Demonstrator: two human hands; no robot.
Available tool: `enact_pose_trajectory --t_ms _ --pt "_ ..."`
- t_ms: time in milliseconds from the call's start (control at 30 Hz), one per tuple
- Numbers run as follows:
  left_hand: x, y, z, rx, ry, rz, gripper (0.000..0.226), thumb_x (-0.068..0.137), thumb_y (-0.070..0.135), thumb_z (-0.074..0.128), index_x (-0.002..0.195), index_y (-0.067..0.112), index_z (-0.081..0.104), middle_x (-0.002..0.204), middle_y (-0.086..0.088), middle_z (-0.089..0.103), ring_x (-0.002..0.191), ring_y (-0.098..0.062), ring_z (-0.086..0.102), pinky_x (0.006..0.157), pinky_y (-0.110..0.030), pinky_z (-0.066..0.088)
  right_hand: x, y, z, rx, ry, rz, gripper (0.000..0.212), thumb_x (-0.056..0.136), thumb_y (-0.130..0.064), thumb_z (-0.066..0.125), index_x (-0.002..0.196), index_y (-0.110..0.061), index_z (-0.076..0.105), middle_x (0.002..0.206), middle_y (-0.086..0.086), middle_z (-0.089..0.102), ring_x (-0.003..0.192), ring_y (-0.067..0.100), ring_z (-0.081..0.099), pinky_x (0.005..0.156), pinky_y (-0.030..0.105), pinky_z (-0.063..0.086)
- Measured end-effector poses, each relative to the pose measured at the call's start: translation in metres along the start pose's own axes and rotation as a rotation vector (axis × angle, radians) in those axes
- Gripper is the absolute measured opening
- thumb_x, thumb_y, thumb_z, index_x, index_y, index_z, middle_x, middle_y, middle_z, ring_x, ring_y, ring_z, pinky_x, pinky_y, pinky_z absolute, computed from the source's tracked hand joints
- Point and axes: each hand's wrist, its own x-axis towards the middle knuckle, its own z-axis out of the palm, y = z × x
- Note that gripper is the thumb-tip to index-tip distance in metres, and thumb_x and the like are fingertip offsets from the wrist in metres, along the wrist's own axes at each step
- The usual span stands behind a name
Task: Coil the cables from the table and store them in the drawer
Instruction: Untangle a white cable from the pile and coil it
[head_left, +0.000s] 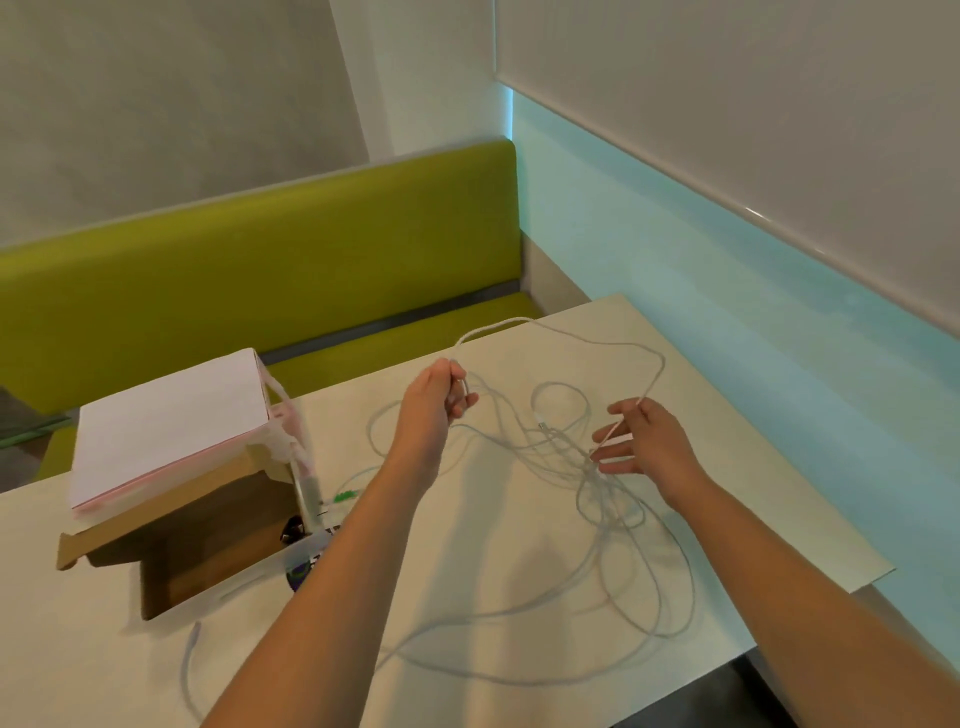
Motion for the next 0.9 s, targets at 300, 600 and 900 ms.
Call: enact_pose_trajectory --t_ms 300,600,900 --pt "-0.008 -0.028 0.013 0.156 -0.051 -0.029 0.035 0.107 0.021 0.030 0.082 0.013 0.053 0.054 0.006 0.038 0.050 -0.010 0.036 0.091 -0.037 0.050 0.008 -0.025 -0.018 0.360 0.073 0.003 0.024 0.106 -0.017 0.030 0.106 -0.002 0.049 0.078 0.016 0.057 0.063 0.035 0.064 0.052 0.037 0.059" --pt "-0.026 -0.055 0.034 0.476 -0.174 -0.149 0.040 0.103 0.047 0.035 0.077 0.017 0.040 0.070 0.003 0.040 0.061 -0.010 0.042 0.091 -0.035 0.049 0.005 -0.027 -0.014 0.423 -0.054 0.043 0.026 0.106 -0.020 0.036 0.113 -0.002 0.054 0.082 0.013 0.060 0.064 0.031 0.069 0.059 0.035 0.060" --pt "-0.019 -0.040 0.023 0.031 -0.100 -0.160 0.035 0.106 0.021 0.034 0.074 0.014 0.047 0.050 0.007 0.031 0.045 -0.010 0.032 0.061 -0.028 0.034 0.022 -0.011 -0.039 -0.560 0.178 -0.075 0.041 0.104 -0.028 0.036 0.098 0.001 0.064 0.073 0.006 0.054 0.066 0.024 0.050 0.057 0.030 0.035"
